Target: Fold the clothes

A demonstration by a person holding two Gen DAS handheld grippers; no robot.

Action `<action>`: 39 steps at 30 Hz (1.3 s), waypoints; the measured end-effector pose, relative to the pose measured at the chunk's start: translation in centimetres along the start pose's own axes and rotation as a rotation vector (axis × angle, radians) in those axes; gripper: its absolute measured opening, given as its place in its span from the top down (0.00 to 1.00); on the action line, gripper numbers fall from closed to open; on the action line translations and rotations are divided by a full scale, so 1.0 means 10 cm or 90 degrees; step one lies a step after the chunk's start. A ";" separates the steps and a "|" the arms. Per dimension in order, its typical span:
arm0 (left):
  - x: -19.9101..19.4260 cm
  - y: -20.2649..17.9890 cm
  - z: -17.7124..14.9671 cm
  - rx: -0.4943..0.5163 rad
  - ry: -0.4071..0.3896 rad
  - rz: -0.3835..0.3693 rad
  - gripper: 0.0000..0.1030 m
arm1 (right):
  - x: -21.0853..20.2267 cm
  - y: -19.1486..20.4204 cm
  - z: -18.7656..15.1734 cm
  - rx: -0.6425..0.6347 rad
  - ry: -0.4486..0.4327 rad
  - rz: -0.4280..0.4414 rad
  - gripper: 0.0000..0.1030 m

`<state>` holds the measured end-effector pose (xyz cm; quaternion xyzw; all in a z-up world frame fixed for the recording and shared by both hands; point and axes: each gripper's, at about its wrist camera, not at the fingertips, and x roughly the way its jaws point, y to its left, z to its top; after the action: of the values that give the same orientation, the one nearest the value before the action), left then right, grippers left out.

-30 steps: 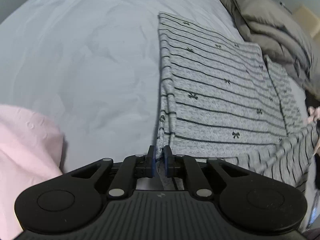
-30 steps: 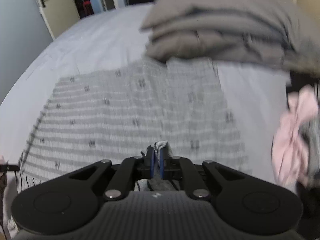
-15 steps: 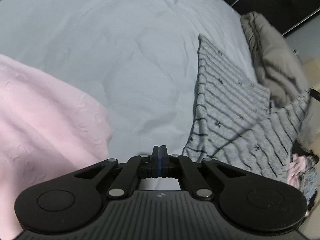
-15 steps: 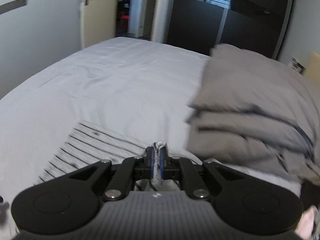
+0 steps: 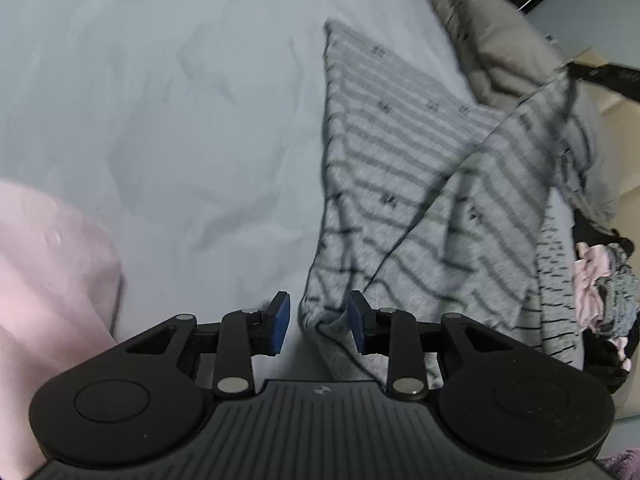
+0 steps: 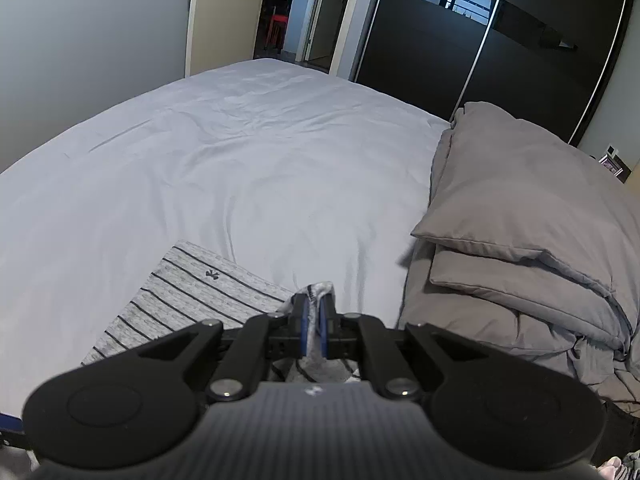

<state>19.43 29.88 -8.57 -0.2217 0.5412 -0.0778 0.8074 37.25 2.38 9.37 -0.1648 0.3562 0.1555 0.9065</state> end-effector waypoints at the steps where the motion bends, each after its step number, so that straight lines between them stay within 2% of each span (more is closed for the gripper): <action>1: 0.04 0.00 -0.02 -0.003 0.005 0.002 0.73 | 0.00 -0.01 0.00 -0.002 0.001 0.001 0.93; 2: 0.07 0.00 -0.03 -0.004 0.006 0.002 0.73 | 0.01 -0.02 0.00 -0.002 0.002 0.004 0.93; 4: 0.10 0.03 -0.05 -0.009 0.001 0.009 0.90 | 0.03 -0.04 0.00 0.001 0.006 0.013 0.93; 6: 0.09 0.05 -0.05 -0.016 -0.002 0.012 0.93 | 0.05 -0.05 0.01 0.001 0.008 0.012 0.93; 12: -0.07 0.16 -0.02 -0.039 -0.013 0.011 0.95 | 0.16 -0.01 0.17 -0.006 -0.017 0.020 0.93; 16: -0.13 0.25 -0.01 -0.066 -0.014 0.002 0.95 | 0.37 0.25 0.38 -0.047 -0.034 0.024 0.93; 23: -0.17 0.31 -0.02 -0.088 -0.011 -0.001 0.95 | 0.88 0.78 0.68 -0.088 -0.064 0.052 0.93; 29: -0.16 0.34 -0.01 -0.097 -0.005 0.002 0.95 | 1.41 1.09 0.70 -0.076 -0.054 0.062 0.92; 32: -0.13 0.35 -0.01 -0.103 0.002 0.007 0.95 | 1.65 1.21 0.65 -0.070 -0.049 0.055 0.78; 33: -0.12 0.36 -0.01 -0.105 0.003 0.008 0.95 | 1.71 1.22 0.63 -0.067 -0.048 0.047 0.52; 34: -0.13 0.35 -0.01 -0.103 0.003 0.009 0.95 | 1.74 1.21 0.60 -0.062 -0.046 0.037 0.43; 38: -0.13 0.34 -0.02 -0.100 0.003 0.011 0.95 | 1.79 1.05 0.50 -0.045 -0.021 0.039 0.46; 39: -0.13 0.34 -0.02 -0.100 0.003 0.011 0.95 | 1.79 0.98 0.48 -0.030 -0.013 0.040 0.51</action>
<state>18.36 33.37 -9.02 -0.2796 0.5494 -0.0285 0.7869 48.69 16.08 -1.69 -0.1729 0.3481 0.1941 0.9007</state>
